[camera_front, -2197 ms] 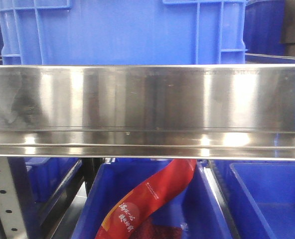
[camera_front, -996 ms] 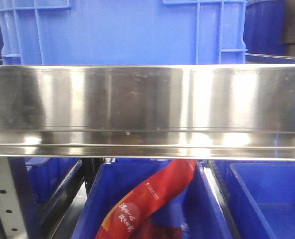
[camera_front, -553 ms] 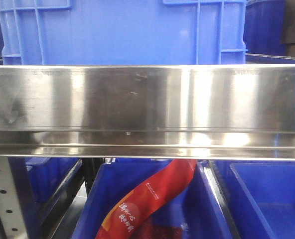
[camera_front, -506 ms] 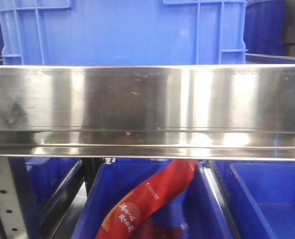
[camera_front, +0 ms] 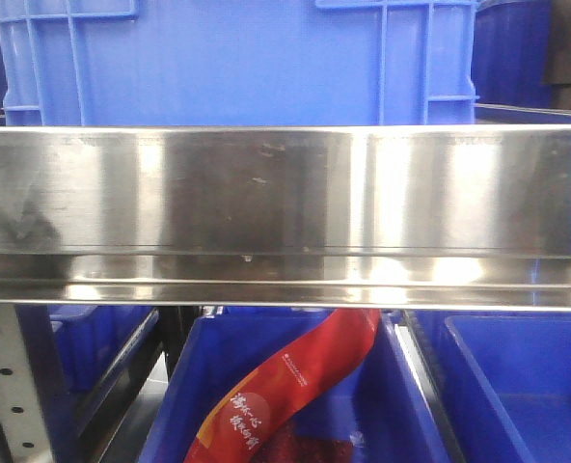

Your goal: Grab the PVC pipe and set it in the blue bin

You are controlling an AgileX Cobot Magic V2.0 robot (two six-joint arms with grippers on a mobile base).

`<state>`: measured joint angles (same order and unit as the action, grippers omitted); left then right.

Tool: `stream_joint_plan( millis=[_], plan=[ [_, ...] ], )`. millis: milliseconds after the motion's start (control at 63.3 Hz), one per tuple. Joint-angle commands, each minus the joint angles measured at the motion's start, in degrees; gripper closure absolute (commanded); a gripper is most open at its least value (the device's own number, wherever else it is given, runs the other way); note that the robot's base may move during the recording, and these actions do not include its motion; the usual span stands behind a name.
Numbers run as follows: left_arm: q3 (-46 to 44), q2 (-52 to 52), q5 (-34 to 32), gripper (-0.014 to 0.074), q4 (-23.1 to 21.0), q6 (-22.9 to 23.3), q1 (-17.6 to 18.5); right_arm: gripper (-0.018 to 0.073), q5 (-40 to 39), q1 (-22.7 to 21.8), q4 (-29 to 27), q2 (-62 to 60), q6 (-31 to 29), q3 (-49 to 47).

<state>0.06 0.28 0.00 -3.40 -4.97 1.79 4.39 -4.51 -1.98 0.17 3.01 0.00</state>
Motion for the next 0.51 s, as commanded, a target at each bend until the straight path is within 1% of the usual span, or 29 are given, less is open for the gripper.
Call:
stream_joint_plan(
  millis=[0, 490],
  plan=[
    [-0.06, -0.28, -0.88, 0.0708, 0.1, -0.27, 0.33, 0.0728, -1.41, -0.41, 0.45, -0.17, 0.01, 0.0],
    [-0.06, -0.28, -1.04, 0.0708, 0.1, -0.27, 0.33, 0.0728, -1.41, -0.41, 0.45, -0.17, 0.01, 0.0]
  ],
)
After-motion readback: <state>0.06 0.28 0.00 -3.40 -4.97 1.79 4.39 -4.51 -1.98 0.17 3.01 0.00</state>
